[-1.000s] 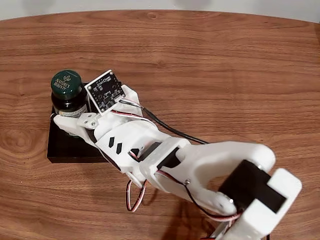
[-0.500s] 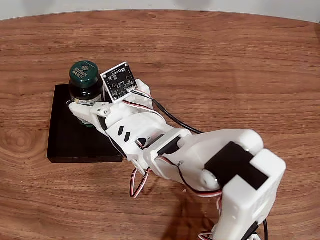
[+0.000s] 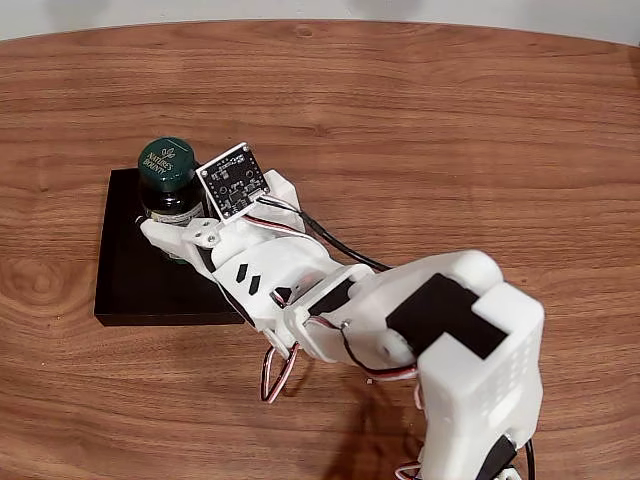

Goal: Pick up the pill bottle and place it in the black box.

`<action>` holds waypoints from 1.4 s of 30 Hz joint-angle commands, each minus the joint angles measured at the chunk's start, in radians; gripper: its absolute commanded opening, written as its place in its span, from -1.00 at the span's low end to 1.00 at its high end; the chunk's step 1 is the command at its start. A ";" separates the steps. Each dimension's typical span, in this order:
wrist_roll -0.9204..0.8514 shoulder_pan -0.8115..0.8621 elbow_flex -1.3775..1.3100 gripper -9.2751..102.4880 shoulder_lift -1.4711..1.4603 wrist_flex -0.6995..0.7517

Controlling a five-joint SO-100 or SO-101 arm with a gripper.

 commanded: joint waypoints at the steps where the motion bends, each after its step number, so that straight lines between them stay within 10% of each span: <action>1: 0.003 0.021 -0.067 -0.40 0.020 -0.049; 42: 0.005 0.123 0.313 -0.27 0.370 -0.064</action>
